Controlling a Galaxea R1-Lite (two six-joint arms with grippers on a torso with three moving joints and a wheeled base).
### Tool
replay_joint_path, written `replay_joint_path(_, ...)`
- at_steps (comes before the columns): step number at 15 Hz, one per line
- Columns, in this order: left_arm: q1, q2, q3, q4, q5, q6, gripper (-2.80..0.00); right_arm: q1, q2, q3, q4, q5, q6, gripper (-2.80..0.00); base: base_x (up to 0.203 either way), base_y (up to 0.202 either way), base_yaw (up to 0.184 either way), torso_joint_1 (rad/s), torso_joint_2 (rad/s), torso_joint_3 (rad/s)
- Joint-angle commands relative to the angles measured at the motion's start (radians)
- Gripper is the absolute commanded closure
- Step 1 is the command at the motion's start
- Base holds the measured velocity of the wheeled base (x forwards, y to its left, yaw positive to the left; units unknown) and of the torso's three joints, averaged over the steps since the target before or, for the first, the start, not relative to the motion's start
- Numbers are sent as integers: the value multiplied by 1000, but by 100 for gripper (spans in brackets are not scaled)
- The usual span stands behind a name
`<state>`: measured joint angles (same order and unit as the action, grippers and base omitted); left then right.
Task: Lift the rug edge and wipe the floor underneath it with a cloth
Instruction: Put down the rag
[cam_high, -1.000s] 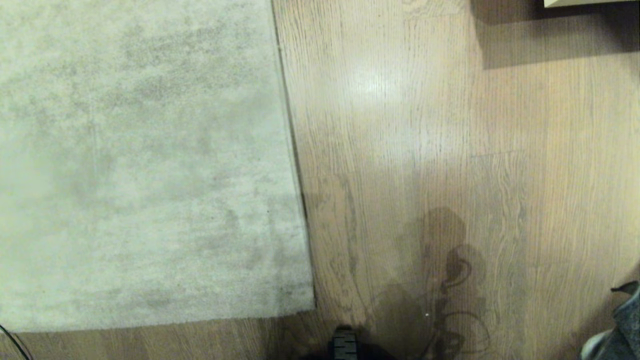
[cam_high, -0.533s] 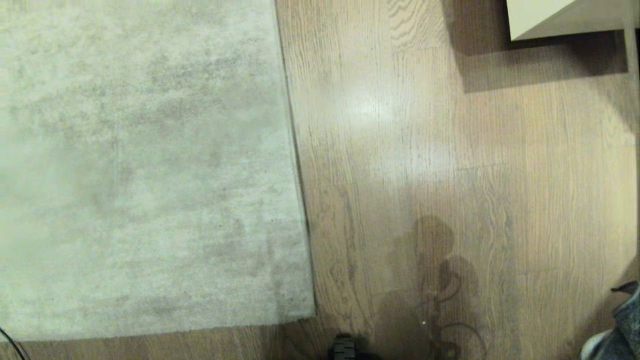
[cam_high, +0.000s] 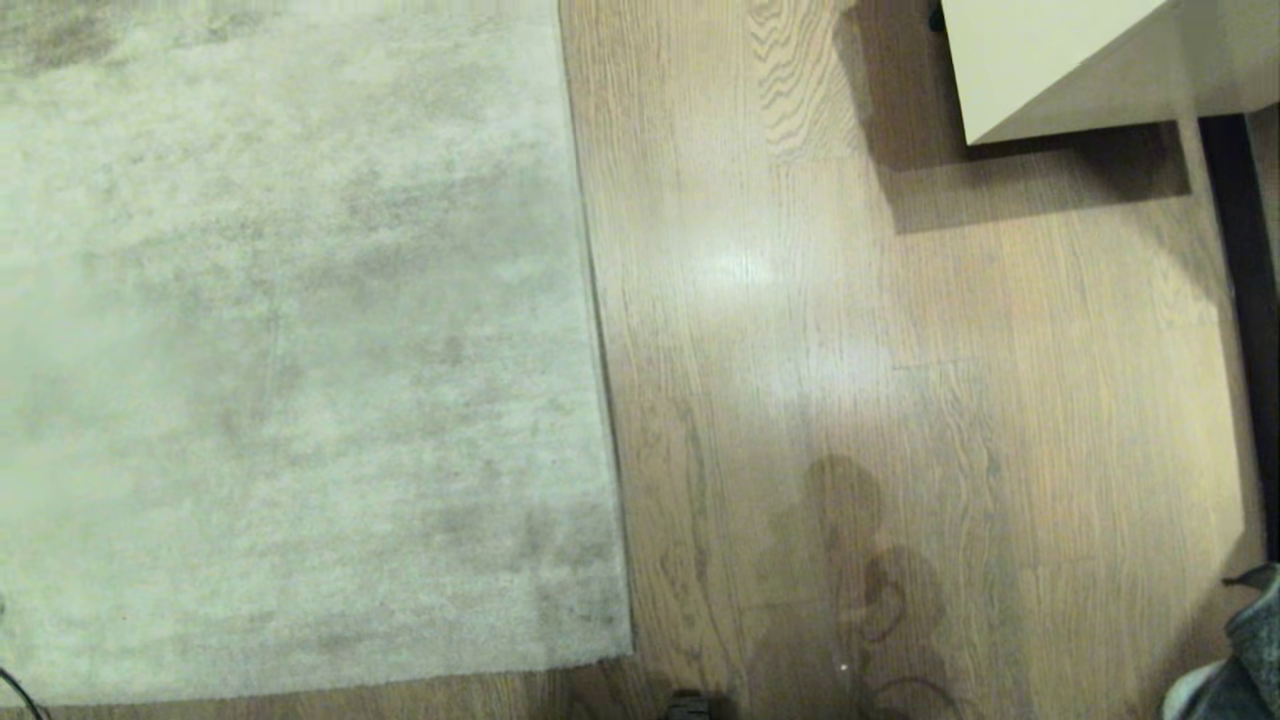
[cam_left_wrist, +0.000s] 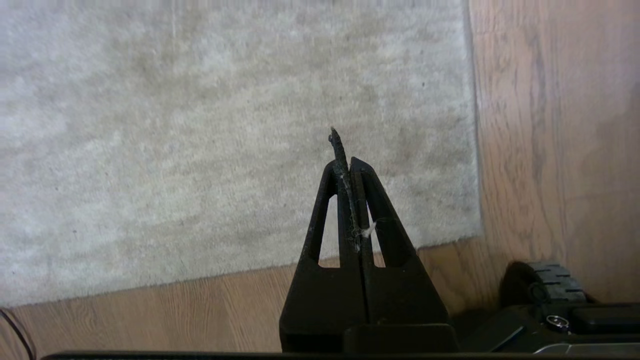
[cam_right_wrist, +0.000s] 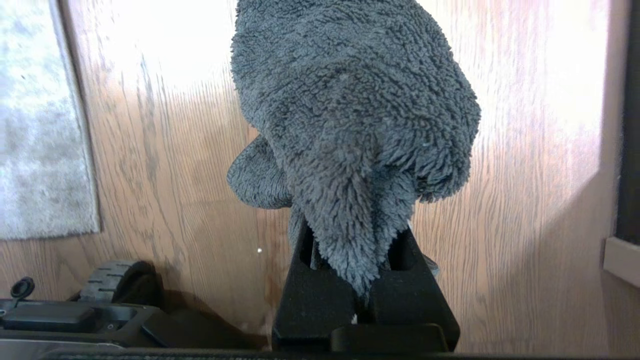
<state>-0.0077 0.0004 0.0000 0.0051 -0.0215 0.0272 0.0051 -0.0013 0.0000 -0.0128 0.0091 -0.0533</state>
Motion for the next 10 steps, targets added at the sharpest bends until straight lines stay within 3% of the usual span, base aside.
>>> replay_joint_path(1, 0, 0, 0, -1, 0, 0, 0, 0, 1, 0, -1, 0, 0, 0, 0, 0, 0, 0, 8, 209)
replay_joint_path(10, 0, 0, 0, -1, 3, 3, 0, -1, 1, 0, -1, 0, 0, 0, 0, 0, 0, 2, 4, 201)
